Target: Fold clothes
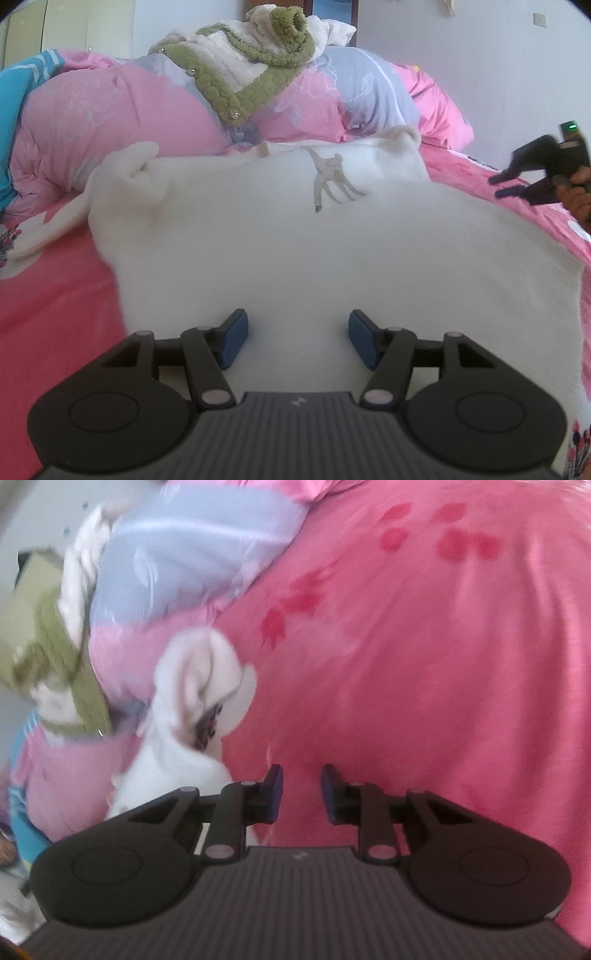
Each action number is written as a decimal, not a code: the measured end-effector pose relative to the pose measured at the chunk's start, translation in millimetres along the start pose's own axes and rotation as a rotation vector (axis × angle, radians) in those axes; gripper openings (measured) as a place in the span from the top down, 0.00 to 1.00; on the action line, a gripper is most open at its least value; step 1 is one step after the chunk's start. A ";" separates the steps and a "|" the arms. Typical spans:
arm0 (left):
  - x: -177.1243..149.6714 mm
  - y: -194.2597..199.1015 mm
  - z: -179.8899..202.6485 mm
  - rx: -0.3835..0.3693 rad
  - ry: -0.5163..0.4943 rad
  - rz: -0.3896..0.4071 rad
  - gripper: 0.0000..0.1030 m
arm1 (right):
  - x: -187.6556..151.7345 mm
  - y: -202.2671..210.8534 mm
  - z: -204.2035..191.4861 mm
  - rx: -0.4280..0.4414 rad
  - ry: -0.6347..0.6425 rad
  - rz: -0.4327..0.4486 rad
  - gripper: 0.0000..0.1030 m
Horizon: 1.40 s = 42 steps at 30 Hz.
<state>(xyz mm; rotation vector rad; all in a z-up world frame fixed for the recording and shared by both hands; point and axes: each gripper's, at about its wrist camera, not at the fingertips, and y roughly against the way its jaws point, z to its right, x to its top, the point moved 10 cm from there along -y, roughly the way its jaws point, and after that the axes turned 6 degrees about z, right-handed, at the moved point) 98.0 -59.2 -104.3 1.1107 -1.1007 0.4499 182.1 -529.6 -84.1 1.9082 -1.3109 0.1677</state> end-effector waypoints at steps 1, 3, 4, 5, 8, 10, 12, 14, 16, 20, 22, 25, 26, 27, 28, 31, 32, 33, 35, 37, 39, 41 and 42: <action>1.6 2.2 -1.1 0.004 0.006 0.009 0.40 | -3.3 7.7 -8.8 0.040 0.026 -0.003 0.76; 5.9 7.3 -6.9 0.014 0.031 0.036 0.40 | -17.0 15.3 -28.4 0.126 0.073 -0.034 0.75; 7.2 9.0 -13.0 0.027 0.054 0.043 0.40 | -27.3 14.3 -38.1 0.167 0.087 -0.062 0.75; 6.5 8.7 -20.4 0.050 0.077 0.037 0.40 | -37.7 13.4 -47.7 0.208 0.101 -0.090 0.75; 1.9 10.7 -45.1 0.096 0.169 0.020 0.44 | -70.4 7.4 -70.6 0.304 0.149 -0.180 0.71; 0.2 20.7 -63.6 0.132 0.228 0.030 0.46 | -85.6 1.7 -69.6 0.311 0.170 -0.217 0.71; -4.7 31.9 -81.1 0.183 0.270 0.034 0.37 | -88.5 4.1 -59.0 0.307 0.166 -0.209 0.72; -16.6 42.1 -103.4 0.287 0.335 -0.001 0.34 | -83.7 10.8 -44.2 0.295 0.131 -0.185 0.72; -19.9 54.2 -105.5 0.269 0.405 0.016 0.34 | -73.2 19.9 -28.8 0.297 0.082 -0.146 0.73; -26.1 78.6 -110.1 0.232 0.546 0.049 0.33 | -60.3 42.2 3.3 0.326 -0.020 -0.030 0.62; -29.3 89.3 -104.7 0.213 0.585 0.060 0.32 | -54.5 48.9 18.4 0.375 -0.108 0.011 0.61; -30.3 96.1 -90.4 0.161 0.627 0.074 0.31 | -47.4 53.3 32.7 0.452 -0.238 0.016 0.55; -30.5 96.5 -85.1 0.142 0.642 0.078 0.31 | -48.4 51.3 32.5 0.448 -0.232 0.006 0.55; -30.7 96.7 -80.2 0.123 0.657 0.081 0.31 | -49.4 50.2 30.1 0.442 -0.215 -0.004 0.53; -31.3 96.0 -75.8 0.107 0.666 0.079 0.31 | -50.7 49.6 27.4 0.434 -0.192 -0.009 0.53; -35.4 90.8 -60.4 0.077 0.666 0.056 0.31 | -56.4 49.4 19.5 0.422 -0.120 -0.022 0.46; -37.1 89.6 -54.4 0.074 0.655 0.049 0.31 | -59.0 50.3 16.6 0.417 -0.099 -0.026 0.44; -38.6 88.7 -48.8 0.072 0.644 0.043 0.31 | -61.5 50.1 14.9 0.410 -0.077 -0.034 0.43; -40.8 89.5 -41.0 0.078 0.629 0.038 0.31 | -66.1 49.2 12.2 0.392 -0.033 -0.052 0.42; -41.2 91.9 -39.2 0.079 0.635 0.039 0.29 | -68.7 48.7 10.1 0.383 0.003 -0.065 0.39; -41.7 94.4 -37.5 0.080 0.641 0.040 0.28 | -71.3 49.0 6.3 0.382 0.037 -0.076 0.31; -42.2 96.8 -35.7 0.081 0.647 0.042 0.28 | -74.5 49.3 0.8 0.387 0.073 -0.086 0.22; -42.5 98.1 -34.8 0.081 0.650 0.042 0.28 | -75.8 49.8 -2.3 0.391 0.089 -0.090 0.17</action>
